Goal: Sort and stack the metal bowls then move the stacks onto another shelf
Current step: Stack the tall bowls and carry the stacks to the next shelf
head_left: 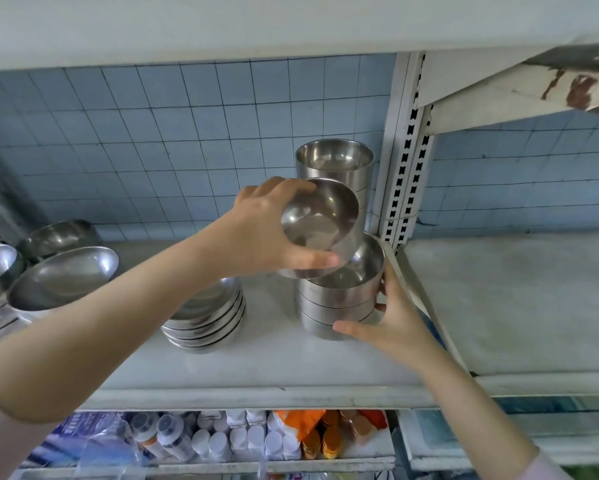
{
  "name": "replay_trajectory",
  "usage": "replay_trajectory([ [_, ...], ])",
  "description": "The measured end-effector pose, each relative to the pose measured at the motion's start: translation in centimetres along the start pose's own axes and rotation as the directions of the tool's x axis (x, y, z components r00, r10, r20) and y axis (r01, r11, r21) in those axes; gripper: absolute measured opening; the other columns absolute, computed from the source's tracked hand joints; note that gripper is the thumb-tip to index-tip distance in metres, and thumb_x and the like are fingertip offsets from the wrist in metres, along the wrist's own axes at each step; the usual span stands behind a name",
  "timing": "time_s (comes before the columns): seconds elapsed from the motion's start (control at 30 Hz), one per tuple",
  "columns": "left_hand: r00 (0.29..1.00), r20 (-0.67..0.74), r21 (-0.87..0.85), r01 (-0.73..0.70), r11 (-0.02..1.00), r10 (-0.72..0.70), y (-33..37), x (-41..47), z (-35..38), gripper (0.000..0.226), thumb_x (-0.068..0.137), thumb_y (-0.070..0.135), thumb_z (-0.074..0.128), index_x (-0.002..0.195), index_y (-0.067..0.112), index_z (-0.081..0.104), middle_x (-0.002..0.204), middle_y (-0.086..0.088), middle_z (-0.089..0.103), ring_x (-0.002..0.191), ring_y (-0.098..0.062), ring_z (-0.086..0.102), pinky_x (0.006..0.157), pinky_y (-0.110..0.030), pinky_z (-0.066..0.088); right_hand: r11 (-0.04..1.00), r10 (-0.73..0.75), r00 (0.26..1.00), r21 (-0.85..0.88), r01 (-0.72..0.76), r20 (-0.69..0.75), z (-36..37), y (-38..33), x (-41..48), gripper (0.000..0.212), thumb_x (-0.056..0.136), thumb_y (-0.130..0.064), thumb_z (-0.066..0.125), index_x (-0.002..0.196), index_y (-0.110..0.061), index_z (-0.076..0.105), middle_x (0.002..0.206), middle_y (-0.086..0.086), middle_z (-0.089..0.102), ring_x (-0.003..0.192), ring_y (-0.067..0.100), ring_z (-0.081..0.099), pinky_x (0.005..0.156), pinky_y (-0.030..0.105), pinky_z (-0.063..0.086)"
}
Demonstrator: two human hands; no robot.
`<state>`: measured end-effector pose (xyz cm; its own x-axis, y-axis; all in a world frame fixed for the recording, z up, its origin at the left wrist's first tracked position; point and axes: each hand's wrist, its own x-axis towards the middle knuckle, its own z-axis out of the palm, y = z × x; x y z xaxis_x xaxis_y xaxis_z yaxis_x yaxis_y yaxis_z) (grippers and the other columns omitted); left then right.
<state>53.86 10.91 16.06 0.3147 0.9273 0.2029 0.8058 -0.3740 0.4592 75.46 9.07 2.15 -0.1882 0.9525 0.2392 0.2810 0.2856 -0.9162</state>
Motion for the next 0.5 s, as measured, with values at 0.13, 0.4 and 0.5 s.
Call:
replay_trajectory([
  [0.13, 0.992, 0.127, 0.067, -0.024, 0.997, 0.015, 1.3, 1.5, 1.3, 0.104, 0.049, 0.073, 0.072, 0.140, 0.045, 0.030, 0.138, 0.019, 0.038, 0.131, -0.016, 0.023, 0.105, -0.039, 0.032, 0.998, 0.020, 0.995, 0.064, -0.014, -0.098, 2.2, 2.0, -0.6, 0.117, 0.066, -0.017, 0.092, 0.152, -0.045, 0.018, 0.145, -0.036, 0.038, 0.130, -0.016, 0.040, 0.098, 0.005, 0.040],
  [0.4, 0.944, 0.330, 0.123, -0.079, 0.989, 0.034, 1.6, 3.2, 2.1, 0.106, 0.059, 0.067, 0.075, 0.145, 0.048, 0.016, 0.142, 0.024, 0.033, 0.136, -0.014, 0.016, 0.108, -0.046, 0.032, 0.999, 0.004, 0.987, 0.034, 0.001, -0.159, 2.8, 2.7, -0.7, 0.110, 0.068, -0.029, 0.091, 0.152, -0.040, 0.021, 0.143, -0.030, 0.042, 0.129, -0.013, 0.043, 0.096, 0.006, 0.042],
  [0.5, 0.918, 0.396, 0.176, -0.113, 0.978, 0.035, 1.7, 3.7, 1.3, 0.109, 0.061, 0.061, 0.078, 0.145, 0.050, 0.010, 0.118, 0.024, 0.030, 0.132, -0.013, 0.018, 0.099, -0.035, 0.031, 1.000, 0.011, 0.986, 0.014, -0.009, -0.164, 2.8, 3.0, -0.8, 0.112, 0.068, -0.031, 0.091, 0.153, -0.039, 0.019, 0.143, -0.032, 0.039, 0.128, -0.015, 0.041, 0.097, 0.004, 0.040],
])
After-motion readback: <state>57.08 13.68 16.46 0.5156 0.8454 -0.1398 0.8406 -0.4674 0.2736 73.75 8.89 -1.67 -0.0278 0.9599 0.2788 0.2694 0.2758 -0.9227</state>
